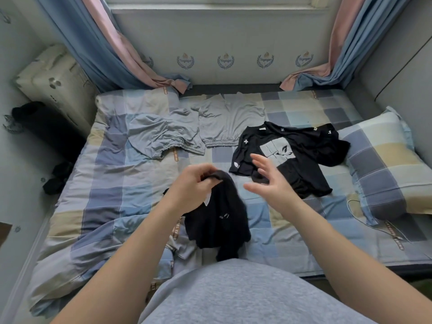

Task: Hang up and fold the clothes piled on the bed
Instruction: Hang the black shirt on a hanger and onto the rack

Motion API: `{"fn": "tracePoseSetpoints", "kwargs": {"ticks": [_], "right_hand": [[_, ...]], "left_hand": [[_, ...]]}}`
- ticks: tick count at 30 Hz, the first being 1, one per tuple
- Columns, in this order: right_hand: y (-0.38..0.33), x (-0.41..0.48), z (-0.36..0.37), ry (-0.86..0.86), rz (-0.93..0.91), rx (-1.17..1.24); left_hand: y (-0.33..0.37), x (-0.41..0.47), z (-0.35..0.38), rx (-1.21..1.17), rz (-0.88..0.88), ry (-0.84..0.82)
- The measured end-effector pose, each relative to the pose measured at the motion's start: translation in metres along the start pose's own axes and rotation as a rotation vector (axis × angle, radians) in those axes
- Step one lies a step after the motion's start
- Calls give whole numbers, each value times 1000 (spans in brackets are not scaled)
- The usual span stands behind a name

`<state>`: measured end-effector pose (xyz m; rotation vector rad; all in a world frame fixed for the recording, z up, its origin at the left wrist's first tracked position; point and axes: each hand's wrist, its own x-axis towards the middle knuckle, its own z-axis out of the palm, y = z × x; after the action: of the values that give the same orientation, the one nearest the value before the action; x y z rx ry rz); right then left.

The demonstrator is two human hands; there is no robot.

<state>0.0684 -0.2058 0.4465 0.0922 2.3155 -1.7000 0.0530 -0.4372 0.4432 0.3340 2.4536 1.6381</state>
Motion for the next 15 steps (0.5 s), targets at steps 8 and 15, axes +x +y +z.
{"fn": "tracePoseSetpoints", "kwargs": {"ticks": [8, 15], "right_hand": [[-24, -1, 26, -363, -91, -179], [-36, -8, 18, -200, -232, -68]], "left_hand": [[14, -4, -1, -183, -5, -31], [-24, -6, -6, -85, -181, -184]]}}
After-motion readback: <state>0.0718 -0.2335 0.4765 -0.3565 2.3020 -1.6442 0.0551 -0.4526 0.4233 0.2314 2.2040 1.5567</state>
